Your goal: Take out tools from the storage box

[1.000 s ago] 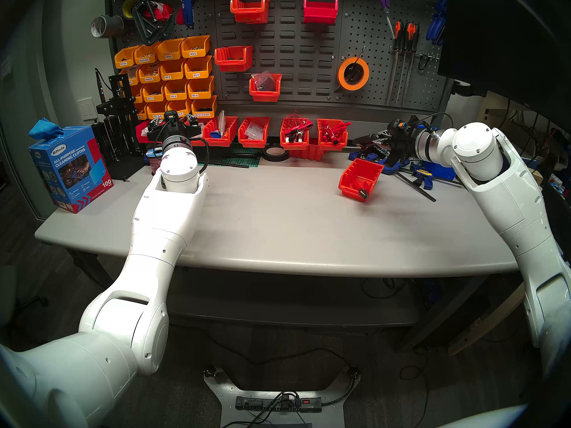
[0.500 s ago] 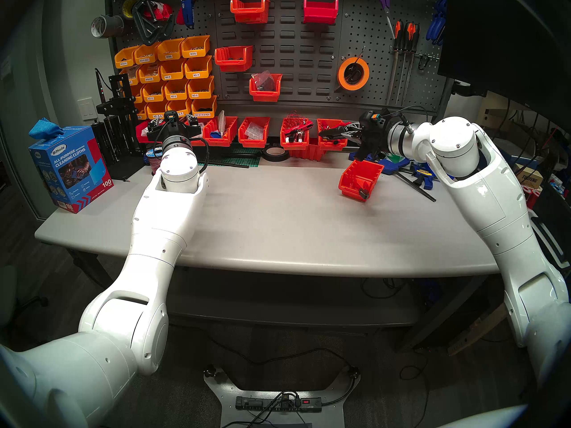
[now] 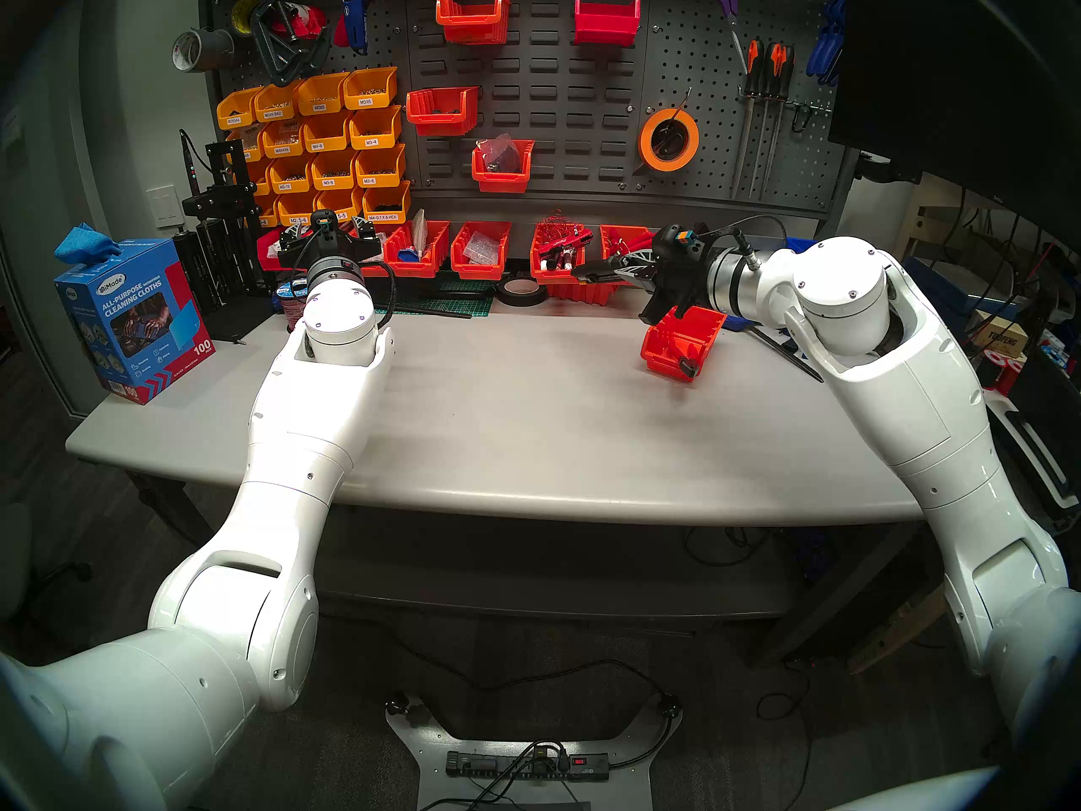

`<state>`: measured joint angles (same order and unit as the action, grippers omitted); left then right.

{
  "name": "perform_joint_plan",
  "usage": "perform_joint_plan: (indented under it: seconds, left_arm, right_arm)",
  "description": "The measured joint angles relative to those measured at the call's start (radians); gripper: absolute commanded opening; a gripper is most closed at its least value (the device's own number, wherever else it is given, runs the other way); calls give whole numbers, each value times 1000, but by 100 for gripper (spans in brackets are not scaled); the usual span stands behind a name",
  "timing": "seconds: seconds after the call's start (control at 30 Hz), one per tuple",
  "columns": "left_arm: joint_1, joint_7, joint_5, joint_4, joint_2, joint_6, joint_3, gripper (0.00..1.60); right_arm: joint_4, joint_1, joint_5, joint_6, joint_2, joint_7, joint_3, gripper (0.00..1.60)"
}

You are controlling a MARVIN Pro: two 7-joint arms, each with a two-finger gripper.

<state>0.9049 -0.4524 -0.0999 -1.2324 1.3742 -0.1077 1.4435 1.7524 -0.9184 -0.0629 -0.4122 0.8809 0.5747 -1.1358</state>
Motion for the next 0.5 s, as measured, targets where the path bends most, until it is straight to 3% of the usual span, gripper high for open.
perform_joint_plan:
  seconds: [0.5]
  left_arm:
    - [0,-2,-3,0,-2,0,-3,160]
  right_arm:
    - [18,-16,83,69,73,-73,138,0]
